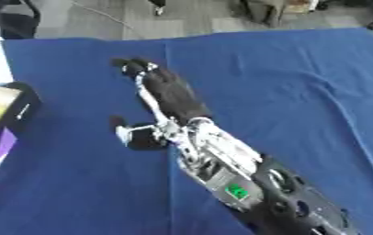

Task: Pick up the objects with one hand, pass them to the other hand, and then place them into the box on the other side of the table.

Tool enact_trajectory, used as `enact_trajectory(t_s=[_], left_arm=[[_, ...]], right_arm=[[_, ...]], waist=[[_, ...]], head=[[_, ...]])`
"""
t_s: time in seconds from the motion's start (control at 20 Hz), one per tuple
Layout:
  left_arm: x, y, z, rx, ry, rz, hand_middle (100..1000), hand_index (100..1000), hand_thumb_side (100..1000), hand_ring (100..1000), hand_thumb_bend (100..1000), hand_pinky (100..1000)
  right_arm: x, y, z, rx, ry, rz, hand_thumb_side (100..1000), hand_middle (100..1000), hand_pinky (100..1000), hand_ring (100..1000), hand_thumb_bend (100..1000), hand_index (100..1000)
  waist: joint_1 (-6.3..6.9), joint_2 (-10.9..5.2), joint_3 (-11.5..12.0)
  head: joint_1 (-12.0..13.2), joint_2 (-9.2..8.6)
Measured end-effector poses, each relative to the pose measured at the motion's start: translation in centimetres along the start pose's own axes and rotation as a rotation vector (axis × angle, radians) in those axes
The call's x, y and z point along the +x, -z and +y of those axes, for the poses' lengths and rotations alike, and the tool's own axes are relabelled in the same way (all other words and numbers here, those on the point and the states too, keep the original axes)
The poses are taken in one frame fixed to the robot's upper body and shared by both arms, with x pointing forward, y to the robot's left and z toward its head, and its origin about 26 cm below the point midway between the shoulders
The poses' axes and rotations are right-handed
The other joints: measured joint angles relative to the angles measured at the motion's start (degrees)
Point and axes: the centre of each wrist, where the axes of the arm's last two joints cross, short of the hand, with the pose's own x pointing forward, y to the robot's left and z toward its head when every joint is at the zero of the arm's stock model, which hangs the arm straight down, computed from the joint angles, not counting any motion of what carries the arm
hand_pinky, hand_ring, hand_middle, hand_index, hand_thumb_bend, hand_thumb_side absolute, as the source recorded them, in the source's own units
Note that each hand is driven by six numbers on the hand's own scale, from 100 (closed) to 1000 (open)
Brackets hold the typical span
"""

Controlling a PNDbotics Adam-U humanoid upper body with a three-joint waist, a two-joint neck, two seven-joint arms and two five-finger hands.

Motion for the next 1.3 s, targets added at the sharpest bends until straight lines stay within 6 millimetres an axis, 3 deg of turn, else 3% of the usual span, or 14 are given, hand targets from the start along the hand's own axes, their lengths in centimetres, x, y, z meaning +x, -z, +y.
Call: enact_trajectory(t_s=[0.2,0.45,0.6,0.7,0.85,0.9,0.95,1.0,1.05,1.15,1.3], left_arm=[[-2.2,1.0,-0.2,-0.011,0.010,0.130,352,454,100,565,275,656],[-5.7,2.1,-0.9,-0.037,0.036,0.281,385,486,100,607,277,690],[-7.7,2.5,-1.7,-0.077,0.066,0.352,403,496,100,619,291,703],[-8.7,2.7,-2.1,-0.107,0.090,0.386,459,565,100,643,315,730],[-9.7,2.8,-2.5,-0.146,0.122,0.421,459,565,100,643,315,730],[-9.8,2.9,-2.5,-0.153,0.131,0.427,697,796,100,800,425,882],[-10.0,2.9,-2.5,-0.161,0.138,0.435,759,842,101,863,480,927],[-10.4,2.9,-2.7,-0.174,0.144,0.452,785,867,199,893,533,950],[-11.0,2.7,-3.0,-0.196,0.154,0.480,814,899,371,921,644,974],[-12.3,2.4,-3.5,-0.232,0.177,0.550,846,934,522,947,808,1000],[-13.5,2.5,-4.1,-0.270,0.202,0.637,862,955,683,959,940,1000]], right_arm=[[-2.2,0.2,-2.9,-0.141,0.019,0.072,200,778,860,786,100,903],[-4.1,0.1,-6.4,-0.303,0.016,0.159,171,776,852,773,100,897],[-4.5,0.0,-8.0,-0.384,0.021,0.185,165,775,852,772,100,880],[-4.5,0.0,-8.8,-0.425,0.030,0.188,164,775,851,770,100,873],[-4.3,-0.2,-9.5,-0.468,0.042,0.185,164,775,851,770,100,873],[-4.3,-0.2,-9.7,-0.476,0.046,0.185,168,773,849,764,100,866],[-4.3,-0.2,-9.8,-0.484,0.047,0.185,170,772,848,761,100,866],[-4.3,-0.3,-10.1,-0.498,0.048,0.187,170,771,848,760,100,865],[-4.3,-0.4,-10.3,-0.513,0.050,0.191,171,770,848,759,100,865],[-4.4,-0.5,-10.7,-0.539,0.059,0.198,171,770,848,758,100,864],[-4.5,-0.6,-11.0,-0.563,0.067,0.204,176,770,848,757,100,863]], waist=[[-0.49,0.00,-0.34],[-0.58,0.03,-0.76],[-0.58,0.07,-1.07],[-0.58,0.07,-1.18],[-0.59,0.07,-1.21],[-0.59,0.07,-1.21],[-0.59,0.08,-1.20],[-0.59,0.12,-1.19],[-0.59,0.16,-1.24],[-0.59,0.17,-1.35],[-0.58,0.17,-1.54]], head=[[3.96,-0.02],[7.14,-0.05],[8.11,-0.05],[8.29,-0.05],[8.26,-0.07],[8.26,-0.07],[8.21,-0.14],[8.18,-0.34],[8.17,-0.51],[8.16,-0.54],[7.87,-0.54]])
